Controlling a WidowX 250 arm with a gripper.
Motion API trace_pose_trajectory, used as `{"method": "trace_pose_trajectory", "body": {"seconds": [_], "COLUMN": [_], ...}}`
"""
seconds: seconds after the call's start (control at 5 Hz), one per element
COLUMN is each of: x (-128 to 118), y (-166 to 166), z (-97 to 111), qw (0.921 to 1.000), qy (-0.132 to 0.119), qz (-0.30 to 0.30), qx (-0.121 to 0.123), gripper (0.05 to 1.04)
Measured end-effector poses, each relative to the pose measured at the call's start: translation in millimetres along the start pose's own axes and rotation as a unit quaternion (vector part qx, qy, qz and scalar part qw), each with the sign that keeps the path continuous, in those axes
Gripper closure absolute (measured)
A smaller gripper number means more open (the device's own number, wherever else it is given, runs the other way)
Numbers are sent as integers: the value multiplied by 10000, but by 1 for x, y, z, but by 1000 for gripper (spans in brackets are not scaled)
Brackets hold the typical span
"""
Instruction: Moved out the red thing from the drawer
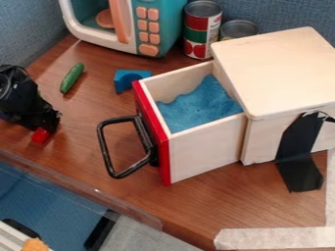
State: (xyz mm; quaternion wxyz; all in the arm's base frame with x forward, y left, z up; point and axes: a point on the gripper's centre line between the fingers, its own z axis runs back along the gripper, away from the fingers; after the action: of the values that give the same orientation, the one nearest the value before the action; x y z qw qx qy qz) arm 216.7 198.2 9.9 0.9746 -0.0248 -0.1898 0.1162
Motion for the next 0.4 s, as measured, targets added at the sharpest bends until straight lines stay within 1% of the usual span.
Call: {"method": "trace_pose_trajectory", "body": {"seconds": [0.2,0.4], "x": [8,28], "y": [-10,-11], "z": [23,61], "qw": [9998,9997], "qy": [-44,105], "qz": [-91,-94], "qx": [-156,-181], "gripper": [140,77]}}
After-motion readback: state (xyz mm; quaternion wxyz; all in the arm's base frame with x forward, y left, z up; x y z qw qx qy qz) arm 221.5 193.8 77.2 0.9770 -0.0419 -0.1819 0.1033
